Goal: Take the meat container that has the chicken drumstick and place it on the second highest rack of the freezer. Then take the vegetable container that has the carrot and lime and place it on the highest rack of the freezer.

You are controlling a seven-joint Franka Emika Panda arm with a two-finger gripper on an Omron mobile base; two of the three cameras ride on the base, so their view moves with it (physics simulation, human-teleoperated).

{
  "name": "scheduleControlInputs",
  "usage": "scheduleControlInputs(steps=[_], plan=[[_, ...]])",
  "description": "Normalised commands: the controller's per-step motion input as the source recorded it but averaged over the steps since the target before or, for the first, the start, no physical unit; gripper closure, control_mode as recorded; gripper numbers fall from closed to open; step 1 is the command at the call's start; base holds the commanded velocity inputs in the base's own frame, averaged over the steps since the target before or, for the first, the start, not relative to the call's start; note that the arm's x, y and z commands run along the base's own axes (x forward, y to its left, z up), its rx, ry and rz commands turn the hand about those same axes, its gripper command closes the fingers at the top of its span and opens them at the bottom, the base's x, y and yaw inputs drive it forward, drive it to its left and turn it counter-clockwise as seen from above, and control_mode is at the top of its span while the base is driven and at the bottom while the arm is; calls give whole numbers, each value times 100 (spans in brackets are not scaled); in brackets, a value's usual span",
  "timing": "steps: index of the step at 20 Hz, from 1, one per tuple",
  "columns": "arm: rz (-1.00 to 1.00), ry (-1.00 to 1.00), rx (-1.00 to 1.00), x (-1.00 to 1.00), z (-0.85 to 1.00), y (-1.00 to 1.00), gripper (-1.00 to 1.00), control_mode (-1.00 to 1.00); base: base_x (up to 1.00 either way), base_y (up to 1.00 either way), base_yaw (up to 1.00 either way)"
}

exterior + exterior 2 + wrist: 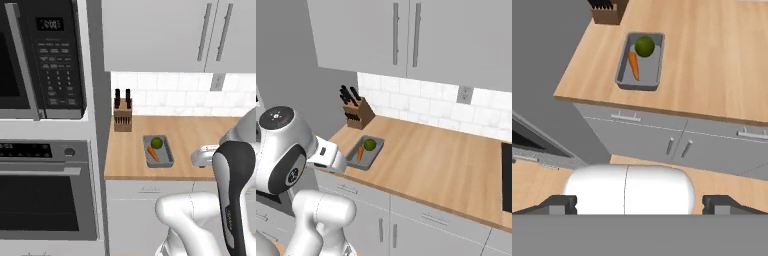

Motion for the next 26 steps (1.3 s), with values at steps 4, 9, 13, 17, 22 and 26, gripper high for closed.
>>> scheduleControlInputs(steps=[4,9,13,17,22,26], plan=[[0,0,0,0,0,0,-100,100,20,33,35],[0,0,0,0,0,0,-100,100,10,2,3],[0,0,0,0,0,0,-100,100,48,8,0],[0,0,0,0,0,0,-100,100,52,13,0],[0,0,0,0,0,0,-100,100,26,12,0],[0,0,0,15,0,2,-100,-100,0,0,0]])
